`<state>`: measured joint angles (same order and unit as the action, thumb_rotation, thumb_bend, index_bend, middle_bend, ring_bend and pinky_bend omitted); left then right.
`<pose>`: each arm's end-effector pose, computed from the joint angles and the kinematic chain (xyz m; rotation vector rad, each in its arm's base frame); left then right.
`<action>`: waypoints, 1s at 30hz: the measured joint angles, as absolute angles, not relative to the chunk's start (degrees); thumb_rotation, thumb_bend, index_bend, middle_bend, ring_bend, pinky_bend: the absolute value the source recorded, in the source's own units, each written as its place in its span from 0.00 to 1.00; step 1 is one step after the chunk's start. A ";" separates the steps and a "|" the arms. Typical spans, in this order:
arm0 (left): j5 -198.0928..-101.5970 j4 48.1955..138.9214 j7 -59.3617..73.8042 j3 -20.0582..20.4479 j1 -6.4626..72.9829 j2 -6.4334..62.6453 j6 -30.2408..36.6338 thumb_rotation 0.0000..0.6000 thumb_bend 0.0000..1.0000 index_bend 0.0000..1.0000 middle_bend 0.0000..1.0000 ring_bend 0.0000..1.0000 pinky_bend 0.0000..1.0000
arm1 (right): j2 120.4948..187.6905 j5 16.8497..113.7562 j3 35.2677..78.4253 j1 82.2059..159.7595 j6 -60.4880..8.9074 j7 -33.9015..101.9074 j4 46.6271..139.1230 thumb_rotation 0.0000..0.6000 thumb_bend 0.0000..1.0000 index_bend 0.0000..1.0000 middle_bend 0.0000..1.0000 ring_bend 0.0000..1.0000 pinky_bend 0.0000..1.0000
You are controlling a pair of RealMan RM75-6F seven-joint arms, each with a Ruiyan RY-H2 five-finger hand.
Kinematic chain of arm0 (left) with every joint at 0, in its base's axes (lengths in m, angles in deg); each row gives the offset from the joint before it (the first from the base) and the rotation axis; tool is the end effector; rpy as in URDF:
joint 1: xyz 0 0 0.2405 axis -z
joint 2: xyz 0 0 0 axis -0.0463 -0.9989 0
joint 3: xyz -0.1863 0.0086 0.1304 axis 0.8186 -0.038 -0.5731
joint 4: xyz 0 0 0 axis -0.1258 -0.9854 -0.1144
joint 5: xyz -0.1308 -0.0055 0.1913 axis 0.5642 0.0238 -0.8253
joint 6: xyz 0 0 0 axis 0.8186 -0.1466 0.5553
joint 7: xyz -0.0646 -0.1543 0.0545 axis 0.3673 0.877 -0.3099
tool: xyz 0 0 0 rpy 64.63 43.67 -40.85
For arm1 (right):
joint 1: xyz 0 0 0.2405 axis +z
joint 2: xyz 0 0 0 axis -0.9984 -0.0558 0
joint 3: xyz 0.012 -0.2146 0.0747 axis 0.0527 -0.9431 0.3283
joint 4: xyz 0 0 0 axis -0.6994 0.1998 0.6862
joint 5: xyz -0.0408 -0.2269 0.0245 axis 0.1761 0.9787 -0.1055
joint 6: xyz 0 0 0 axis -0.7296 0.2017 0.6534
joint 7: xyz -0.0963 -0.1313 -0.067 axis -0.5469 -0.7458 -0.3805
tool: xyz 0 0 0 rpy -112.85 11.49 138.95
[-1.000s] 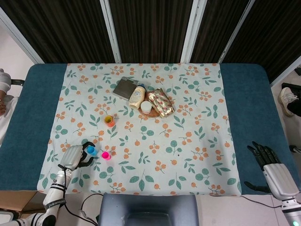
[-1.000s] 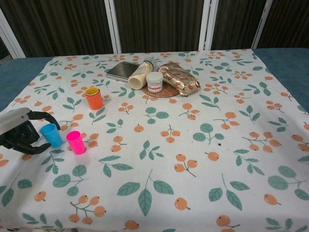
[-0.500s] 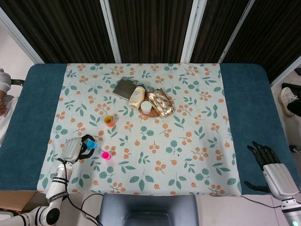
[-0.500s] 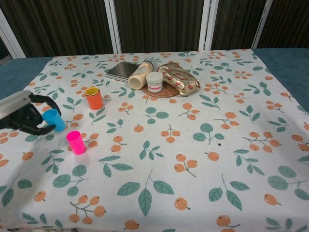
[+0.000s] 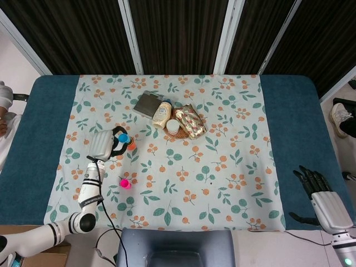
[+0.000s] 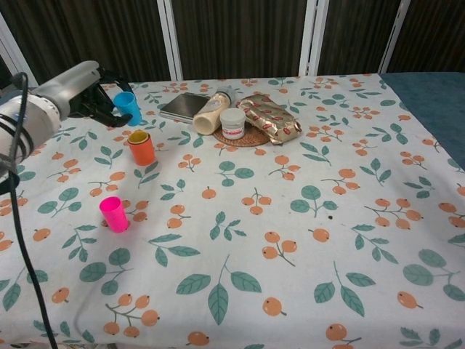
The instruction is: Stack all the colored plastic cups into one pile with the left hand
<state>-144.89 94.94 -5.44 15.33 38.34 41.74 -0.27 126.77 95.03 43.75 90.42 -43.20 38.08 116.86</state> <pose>-0.1292 0.4154 -0.0130 -1.3892 -1.1374 -1.1302 -0.2875 -0.1796 0.1251 1.5271 -1.0477 0.8711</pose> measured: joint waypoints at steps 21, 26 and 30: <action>-141.02 80.50 -7.21 13.70 42.67 48.45 -5.04 1.00 0.42 0.33 1.00 1.00 1.00 | 126.35 94.85 43.88 90.31 -43.47 38.91 116.84 1.00 0.13 0.00 0.00 0.00 0.00; -140.52 81.50 -7.03 13.45 42.49 47.69 -6.23 1.00 0.38 0.00 1.00 1.00 1.00 | 126.42 94.65 43.94 90.43 -43.09 38.75 116.82 1.00 0.13 0.00 0.00 0.00 0.00; -141.32 86.10 -6.81 13.11 41.65 45.46 -5.61 1.00 0.37 0.00 1.00 1.00 1.00 | 126.48 94.80 43.82 90.59 -42.76 38.47 116.86 1.00 0.13 0.00 0.00 0.00 0.00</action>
